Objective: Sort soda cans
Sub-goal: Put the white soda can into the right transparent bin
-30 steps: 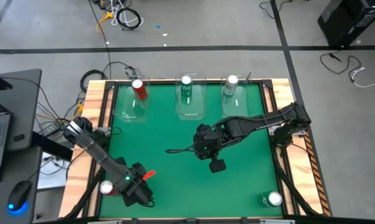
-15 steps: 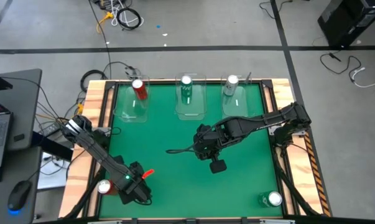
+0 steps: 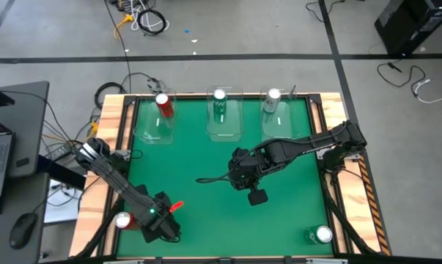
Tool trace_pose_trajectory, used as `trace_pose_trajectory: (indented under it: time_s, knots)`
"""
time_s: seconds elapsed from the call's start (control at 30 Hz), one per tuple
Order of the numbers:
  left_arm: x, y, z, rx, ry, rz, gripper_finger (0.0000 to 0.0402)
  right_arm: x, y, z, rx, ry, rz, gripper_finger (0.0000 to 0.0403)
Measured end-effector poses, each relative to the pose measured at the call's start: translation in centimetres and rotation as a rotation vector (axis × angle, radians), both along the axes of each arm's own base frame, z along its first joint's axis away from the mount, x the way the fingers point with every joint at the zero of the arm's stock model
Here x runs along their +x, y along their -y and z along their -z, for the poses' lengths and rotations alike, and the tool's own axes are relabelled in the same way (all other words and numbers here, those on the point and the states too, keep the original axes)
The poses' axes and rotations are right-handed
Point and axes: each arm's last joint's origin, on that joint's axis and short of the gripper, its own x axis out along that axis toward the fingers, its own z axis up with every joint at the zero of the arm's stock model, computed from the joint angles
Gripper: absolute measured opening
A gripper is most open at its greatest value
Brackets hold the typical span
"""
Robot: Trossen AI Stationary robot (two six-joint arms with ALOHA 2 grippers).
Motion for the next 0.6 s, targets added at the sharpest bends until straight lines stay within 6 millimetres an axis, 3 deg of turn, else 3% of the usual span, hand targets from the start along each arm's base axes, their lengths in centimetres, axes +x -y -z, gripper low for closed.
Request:
trace_pose_trajectory:
  time_s: [0.27, 0.6]
  knots:
    - [0.61, -0.08, -0.99, -0.015, 0.024, -0.069, 0.0279, -0.01, 0.00, 0.00, 0.000, -0.001, 0.000, 0.0014]
    - [0.19, -0.40, -0.46, 0.006, -0.026, -0.082, 0.0283, -0.02, 0.00, 0.01, -0.001, -0.003, -0.001, 0.0016]
